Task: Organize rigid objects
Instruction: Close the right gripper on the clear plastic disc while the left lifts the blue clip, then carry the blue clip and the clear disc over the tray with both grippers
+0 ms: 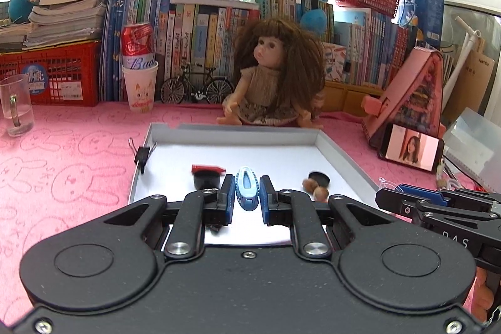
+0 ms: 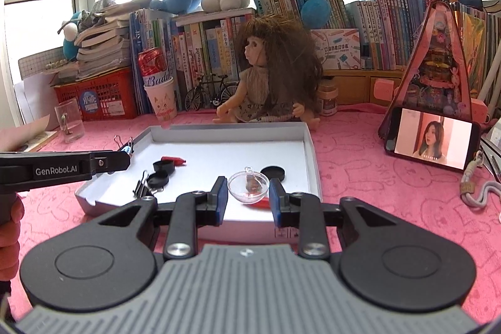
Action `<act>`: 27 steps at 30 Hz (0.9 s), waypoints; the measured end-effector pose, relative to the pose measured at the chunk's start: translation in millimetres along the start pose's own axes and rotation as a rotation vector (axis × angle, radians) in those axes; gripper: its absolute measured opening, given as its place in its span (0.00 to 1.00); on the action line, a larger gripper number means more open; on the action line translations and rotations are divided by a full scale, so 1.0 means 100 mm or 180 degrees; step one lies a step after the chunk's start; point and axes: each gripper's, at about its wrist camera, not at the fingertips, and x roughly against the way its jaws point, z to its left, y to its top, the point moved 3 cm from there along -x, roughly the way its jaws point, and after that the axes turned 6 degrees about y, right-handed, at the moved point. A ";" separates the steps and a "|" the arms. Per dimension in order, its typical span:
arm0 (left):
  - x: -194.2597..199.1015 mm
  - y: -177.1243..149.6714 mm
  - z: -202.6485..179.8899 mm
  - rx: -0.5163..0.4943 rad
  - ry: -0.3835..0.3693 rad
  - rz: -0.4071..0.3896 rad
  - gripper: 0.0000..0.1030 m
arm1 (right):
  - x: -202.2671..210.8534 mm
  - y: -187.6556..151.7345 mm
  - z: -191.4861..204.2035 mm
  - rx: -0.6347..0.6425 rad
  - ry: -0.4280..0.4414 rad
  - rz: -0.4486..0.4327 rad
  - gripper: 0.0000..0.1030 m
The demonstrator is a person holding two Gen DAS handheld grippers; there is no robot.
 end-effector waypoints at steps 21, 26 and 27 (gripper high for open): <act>-1.00 0.38 0.27 0.0284 0.0125 0.0273 0.15 | -0.89 0.42 -0.38 -0.0290 -0.0043 0.0219 0.32; -1.23 0.38 0.30 0.0272 0.0123 0.0339 0.15 | -1.08 0.42 -0.49 -0.0436 -0.0001 0.0307 0.32; -1.28 0.38 0.30 0.0279 0.0118 0.0347 0.15 | -1.12 0.42 -0.51 -0.0476 0.0027 0.0322 0.32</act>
